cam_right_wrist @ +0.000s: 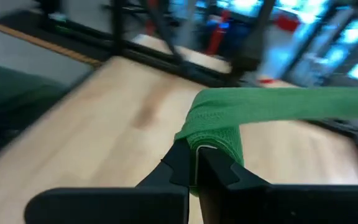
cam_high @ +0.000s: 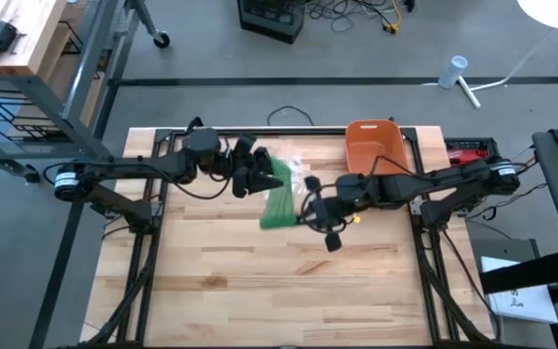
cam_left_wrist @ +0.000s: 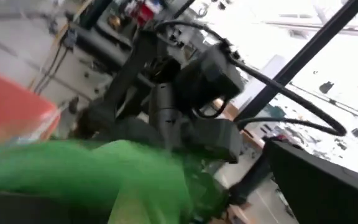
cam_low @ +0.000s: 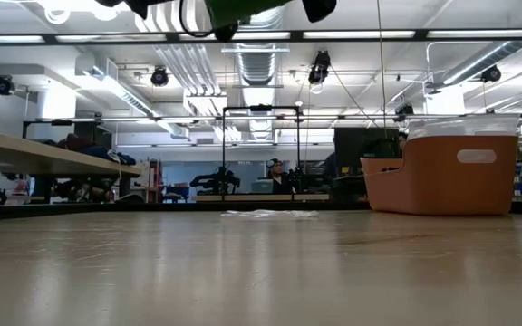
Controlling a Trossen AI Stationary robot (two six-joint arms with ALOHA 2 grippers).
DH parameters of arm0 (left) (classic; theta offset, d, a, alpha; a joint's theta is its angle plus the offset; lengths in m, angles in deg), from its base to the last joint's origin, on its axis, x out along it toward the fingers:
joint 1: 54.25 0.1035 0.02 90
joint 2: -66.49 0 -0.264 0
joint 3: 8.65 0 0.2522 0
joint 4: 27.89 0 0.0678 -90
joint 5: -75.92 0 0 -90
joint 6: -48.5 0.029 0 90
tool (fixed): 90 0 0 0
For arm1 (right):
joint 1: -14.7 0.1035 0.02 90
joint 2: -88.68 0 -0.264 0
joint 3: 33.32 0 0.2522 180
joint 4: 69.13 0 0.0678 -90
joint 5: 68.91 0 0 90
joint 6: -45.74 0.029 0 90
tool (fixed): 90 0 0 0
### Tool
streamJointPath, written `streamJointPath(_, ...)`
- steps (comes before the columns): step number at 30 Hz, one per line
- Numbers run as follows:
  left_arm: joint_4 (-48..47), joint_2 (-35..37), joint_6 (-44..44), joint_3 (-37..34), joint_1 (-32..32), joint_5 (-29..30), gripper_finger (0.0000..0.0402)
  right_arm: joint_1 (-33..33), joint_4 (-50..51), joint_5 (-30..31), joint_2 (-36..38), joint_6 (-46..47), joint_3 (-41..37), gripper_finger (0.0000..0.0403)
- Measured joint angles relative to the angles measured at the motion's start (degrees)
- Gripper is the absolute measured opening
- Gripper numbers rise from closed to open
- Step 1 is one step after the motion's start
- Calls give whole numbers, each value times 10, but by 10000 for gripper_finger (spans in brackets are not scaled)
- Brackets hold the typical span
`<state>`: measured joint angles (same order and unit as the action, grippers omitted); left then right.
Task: Roll bandage
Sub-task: Roll the green bandage
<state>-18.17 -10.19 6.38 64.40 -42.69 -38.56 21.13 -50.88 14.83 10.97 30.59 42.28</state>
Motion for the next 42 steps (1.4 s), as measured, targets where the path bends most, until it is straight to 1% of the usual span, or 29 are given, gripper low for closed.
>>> streamJointPath(2, -29, 3, -4, 0, 1, -9, 383, 6, -2, -38, -6, 15, 0, 2)
streamJointPath(4, -57, 4, -2, 0, 3, -16, 384, 14, -4, -54, -5, 28, 0, 2)
streamJointPath(10, -138, 23, 47, -6, 4, -16, 372, 52, -5, -60, 2, 51, 2, 2)
streamJointPath(15, -158, 50, 71, -34, 2, -2, 362, 84, -9, -75, 13, 58, 20, 2)
streamJointPath(20, -146, 56, 63, -70, -2, -2, 362, 101, -10, -77, 9, 73, 36, 2)
streamJointPath(22, -129, 56, 53, -86, -10, -19, 367, 102, -7, -78, 7, 94, 36, 2)
streamJointPath(25, -83, 56, 31, -114, -33, -41, 378, 103, -7, -86, -3, 128, 36, 2)
streamJointPath(28, -50, 55, 3, -142, -65, -50, 390, 106, -2, -107, -13, 158, 35, 2)
streamJointPath(31, -54, 55, -38, -165, -93, -50, 398, 110, 5, -127, -20, 182, 35, 2)
streamJointPath(35, -55, 55, -71, -197, -123, -50, 394, 113, 11, -129, -21, 189, 35, 2)
streamJointPath(38, -37, 56, -69, -217, -148, -13, 385, 114, 6, -127, -18, 190, 35, 2)
streamJointPath(40, 11, 58, -55, -233, -176, 36, 380, 114, 7, -126, -15, 202, 39, 2)
streamJointPath(42, 68, 59, -34, -249, -210, 84, 377, 114, -6, -111, -10, 219, 45, 2)
